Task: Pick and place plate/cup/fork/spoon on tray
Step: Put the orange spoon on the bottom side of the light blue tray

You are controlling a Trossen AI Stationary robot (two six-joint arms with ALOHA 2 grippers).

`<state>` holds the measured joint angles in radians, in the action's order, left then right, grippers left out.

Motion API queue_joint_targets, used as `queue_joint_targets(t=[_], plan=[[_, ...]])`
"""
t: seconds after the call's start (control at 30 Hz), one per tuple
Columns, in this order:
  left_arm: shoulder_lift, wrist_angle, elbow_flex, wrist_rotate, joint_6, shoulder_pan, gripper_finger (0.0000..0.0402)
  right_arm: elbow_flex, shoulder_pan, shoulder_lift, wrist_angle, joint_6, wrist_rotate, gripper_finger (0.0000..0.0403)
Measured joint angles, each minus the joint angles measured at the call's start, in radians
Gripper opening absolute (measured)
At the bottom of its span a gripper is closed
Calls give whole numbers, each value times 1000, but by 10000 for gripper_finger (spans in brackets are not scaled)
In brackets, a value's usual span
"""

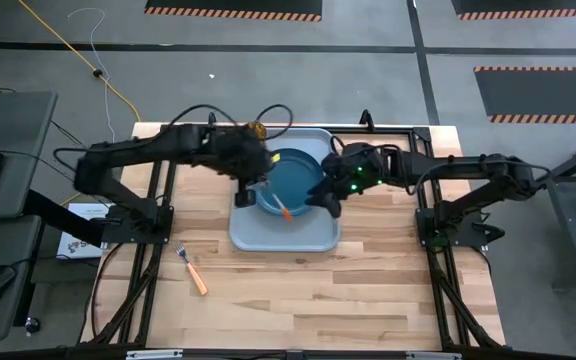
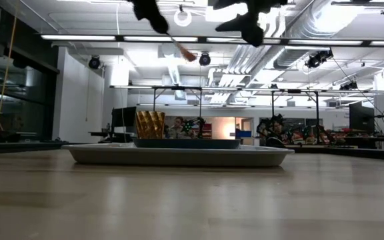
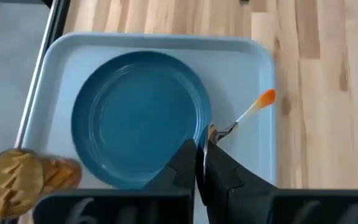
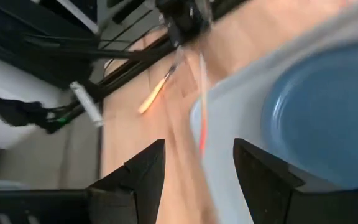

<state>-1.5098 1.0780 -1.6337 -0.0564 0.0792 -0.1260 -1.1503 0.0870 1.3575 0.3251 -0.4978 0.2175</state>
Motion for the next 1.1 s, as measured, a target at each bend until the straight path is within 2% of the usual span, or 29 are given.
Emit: queue_joint_targets(t=[0.23, 0.37, 0.7, 0.83, 1.03, 1.1], plan=[[-107, -39, -108, 51, 8, 0, 1, -53, -33, 95, -21, 83, -74, 181], [-122, -32, -110, 52, 9, 12, 1, -55, -33, 128, -37, 71, -137, 181], [-127, -71, -111, 51, 27, 31, 1, -55, -33, 171, -64, 39, -154, 177], [-127, -71, -111, 49, 27, 30, 1, -55, -33, 171, -67, 27, -151, 138], [-127, -76, -111, 47, 30, 30, 6, -56, -34, 170, -75, 5, -119, 18], [-127, -77, -111, 53, 30, 30, 16, -56, -33, 168, -71, 4, -112, 11]])
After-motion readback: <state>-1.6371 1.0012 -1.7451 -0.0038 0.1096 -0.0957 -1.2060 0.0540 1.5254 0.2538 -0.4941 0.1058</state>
